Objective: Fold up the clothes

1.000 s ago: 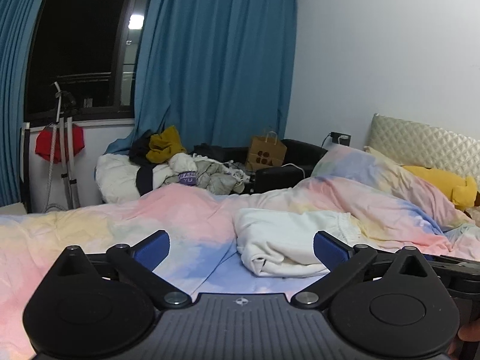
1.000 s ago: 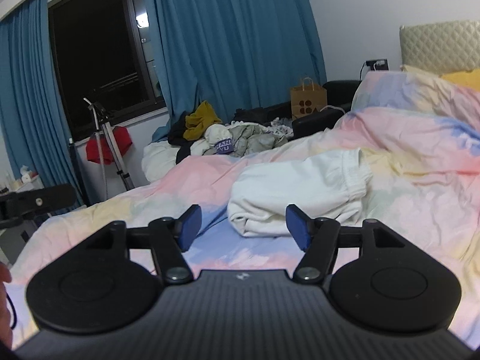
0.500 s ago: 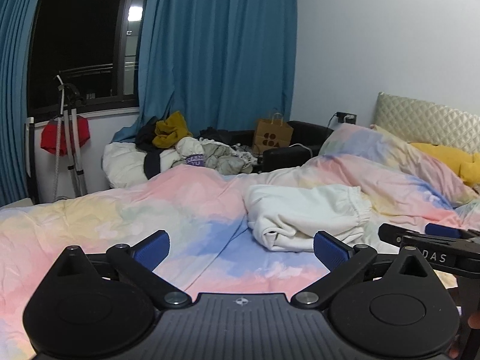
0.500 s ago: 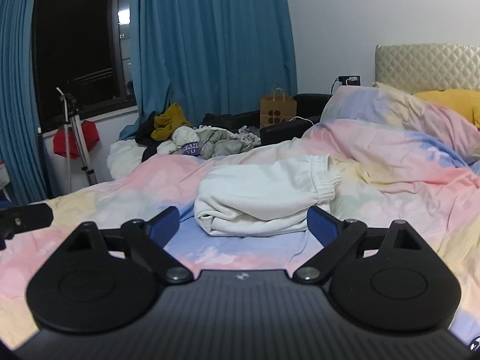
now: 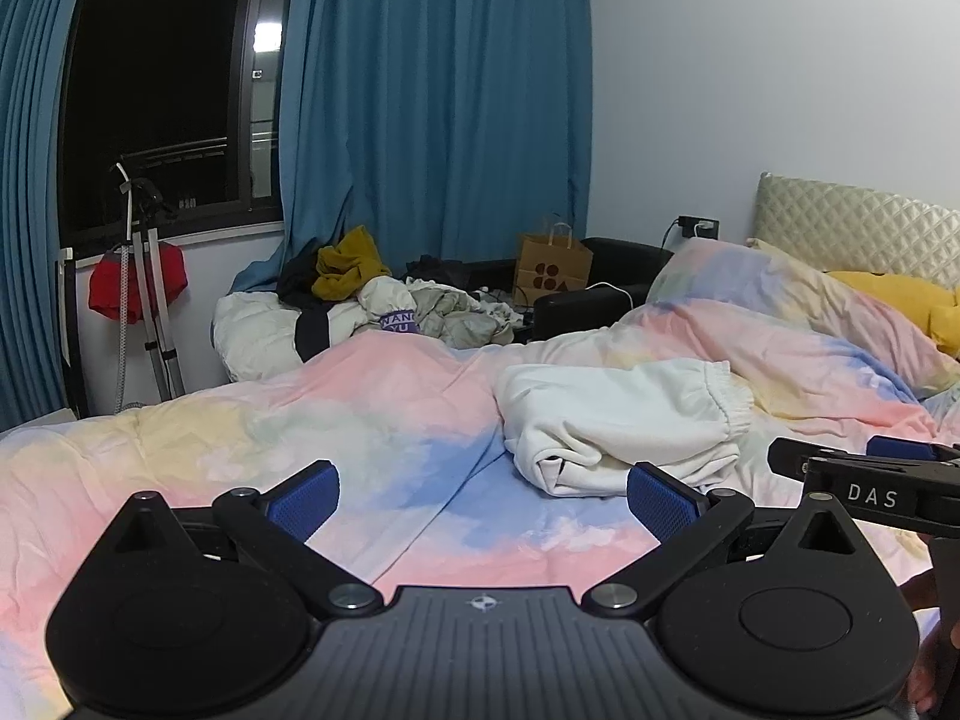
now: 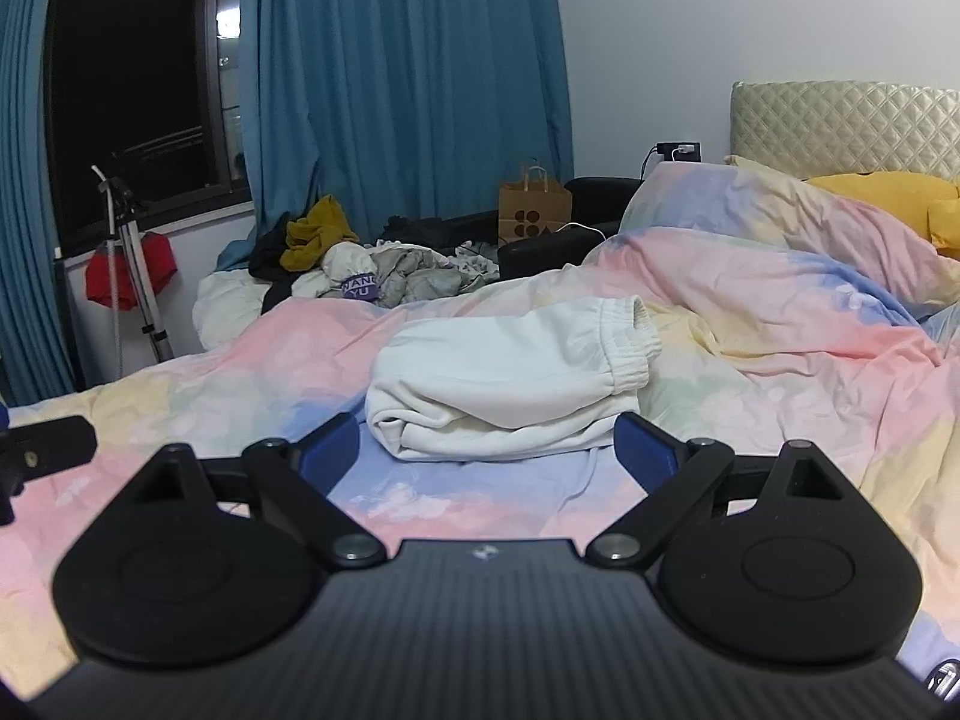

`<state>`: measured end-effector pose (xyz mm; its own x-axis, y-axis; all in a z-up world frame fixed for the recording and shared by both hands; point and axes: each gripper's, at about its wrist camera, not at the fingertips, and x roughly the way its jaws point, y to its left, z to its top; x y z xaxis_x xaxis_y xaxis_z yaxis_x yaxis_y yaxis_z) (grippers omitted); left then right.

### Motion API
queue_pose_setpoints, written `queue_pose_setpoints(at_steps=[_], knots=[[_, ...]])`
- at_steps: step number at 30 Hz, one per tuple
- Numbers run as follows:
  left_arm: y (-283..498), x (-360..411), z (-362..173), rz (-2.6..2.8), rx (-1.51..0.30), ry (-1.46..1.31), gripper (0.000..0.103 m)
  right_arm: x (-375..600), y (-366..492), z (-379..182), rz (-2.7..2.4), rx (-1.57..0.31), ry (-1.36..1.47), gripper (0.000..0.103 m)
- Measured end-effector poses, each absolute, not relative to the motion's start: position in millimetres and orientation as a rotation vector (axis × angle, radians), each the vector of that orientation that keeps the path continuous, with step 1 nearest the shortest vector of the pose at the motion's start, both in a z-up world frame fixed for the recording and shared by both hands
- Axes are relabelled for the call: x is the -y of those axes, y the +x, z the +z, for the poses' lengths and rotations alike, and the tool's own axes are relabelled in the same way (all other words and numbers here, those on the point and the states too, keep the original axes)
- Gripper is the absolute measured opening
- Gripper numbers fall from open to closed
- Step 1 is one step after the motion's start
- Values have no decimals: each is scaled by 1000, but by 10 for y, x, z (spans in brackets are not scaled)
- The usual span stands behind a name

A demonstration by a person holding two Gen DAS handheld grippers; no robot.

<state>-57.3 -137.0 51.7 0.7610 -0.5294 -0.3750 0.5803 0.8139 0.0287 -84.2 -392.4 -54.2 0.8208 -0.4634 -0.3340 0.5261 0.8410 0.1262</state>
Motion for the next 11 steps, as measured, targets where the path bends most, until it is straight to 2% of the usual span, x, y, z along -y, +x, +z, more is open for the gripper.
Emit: queue_pose_setpoints(at_steps=[11], knots=[[-531,1402,487,-598,-354,149,103,3923,-849,-550,-533,-302,222,93]])
